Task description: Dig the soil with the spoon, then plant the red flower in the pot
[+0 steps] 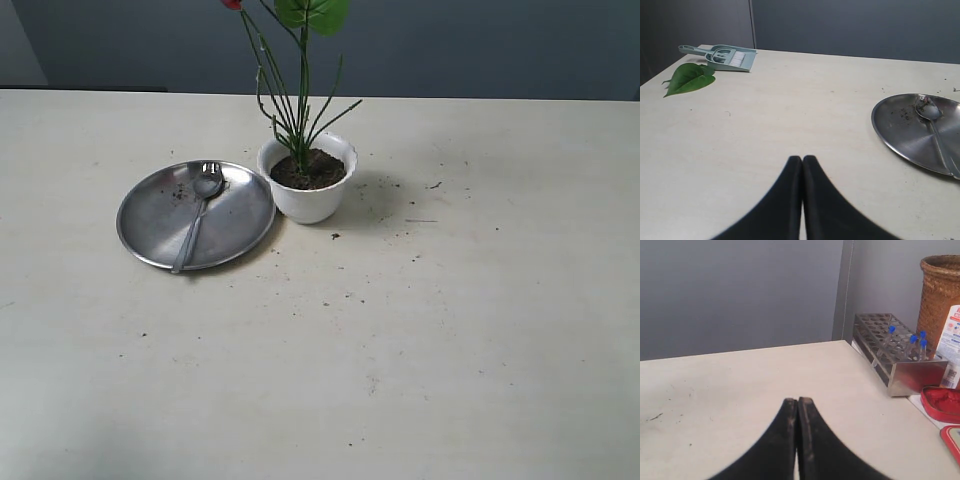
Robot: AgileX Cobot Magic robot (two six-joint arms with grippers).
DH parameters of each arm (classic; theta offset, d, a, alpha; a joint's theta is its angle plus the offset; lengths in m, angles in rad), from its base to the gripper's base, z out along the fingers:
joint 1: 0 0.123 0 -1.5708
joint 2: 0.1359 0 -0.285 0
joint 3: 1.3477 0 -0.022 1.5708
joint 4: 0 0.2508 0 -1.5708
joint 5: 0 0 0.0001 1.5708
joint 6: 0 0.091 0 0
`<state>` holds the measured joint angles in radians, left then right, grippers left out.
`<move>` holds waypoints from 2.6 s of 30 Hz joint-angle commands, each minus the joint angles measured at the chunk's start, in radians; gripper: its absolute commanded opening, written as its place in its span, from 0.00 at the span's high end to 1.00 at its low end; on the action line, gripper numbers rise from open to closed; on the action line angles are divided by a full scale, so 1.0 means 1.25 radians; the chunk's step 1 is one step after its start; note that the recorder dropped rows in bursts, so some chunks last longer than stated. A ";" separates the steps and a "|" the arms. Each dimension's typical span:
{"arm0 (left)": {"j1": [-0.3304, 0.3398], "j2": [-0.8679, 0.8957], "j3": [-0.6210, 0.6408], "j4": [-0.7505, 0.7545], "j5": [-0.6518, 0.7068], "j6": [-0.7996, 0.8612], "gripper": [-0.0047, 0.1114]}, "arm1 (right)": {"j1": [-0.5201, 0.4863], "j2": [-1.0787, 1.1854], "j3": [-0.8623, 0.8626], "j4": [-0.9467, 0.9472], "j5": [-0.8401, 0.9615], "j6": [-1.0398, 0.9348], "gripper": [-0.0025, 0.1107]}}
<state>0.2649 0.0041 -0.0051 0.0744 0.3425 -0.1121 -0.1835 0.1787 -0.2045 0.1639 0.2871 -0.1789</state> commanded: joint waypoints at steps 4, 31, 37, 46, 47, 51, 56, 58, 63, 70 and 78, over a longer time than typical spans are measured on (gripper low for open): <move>-0.006 -0.003 0.004 -0.007 -0.005 0.000 0.96 | -0.001 -0.089 0.079 0.053 -0.024 -0.005 0.98; -0.006 -0.003 0.004 -0.007 -0.005 0.000 0.96 | 0.053 -0.143 0.164 -0.032 0.015 -0.002 0.98; -0.006 -0.003 0.004 -0.007 -0.005 0.000 0.96 | 0.053 -0.143 0.164 -0.032 0.021 -0.002 0.98; -0.006 -0.003 0.004 -0.007 -0.005 0.000 0.96 | 0.053 -0.143 0.164 -0.032 0.056 -0.002 0.98; -0.006 -0.003 0.004 -0.007 -0.005 0.000 0.96 | 0.053 -0.143 0.164 -0.032 0.065 -0.002 0.98; -0.006 -0.003 0.004 -0.007 -0.005 0.000 0.96 | 0.053 -0.143 0.164 -0.034 0.063 -0.002 0.98; -0.006 -0.003 0.004 -0.007 -0.005 0.000 0.96 | 0.053 -0.143 0.164 -0.034 0.063 -0.002 0.98; -0.006 -0.003 0.004 -0.007 -0.005 0.000 0.96 | 0.053 -0.143 0.164 -0.034 0.063 -0.002 0.98; -0.006 -0.003 0.004 -0.007 -0.005 0.000 0.96 | 0.053 -0.143 0.164 -0.017 0.063 -0.002 0.98; -0.006 -0.003 0.004 -0.007 -0.005 0.000 0.96 | 0.053 -0.143 0.164 -0.017 0.063 -0.002 0.98; -0.006 -0.003 0.004 -0.007 -0.005 0.000 0.96 | 0.053 -0.143 0.164 -0.017 0.063 -0.002 0.98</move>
<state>0.2649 0.0041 -0.0051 0.0744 0.3425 -0.1121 -0.1236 0.0035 -0.0024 0.1406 0.3730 -0.1793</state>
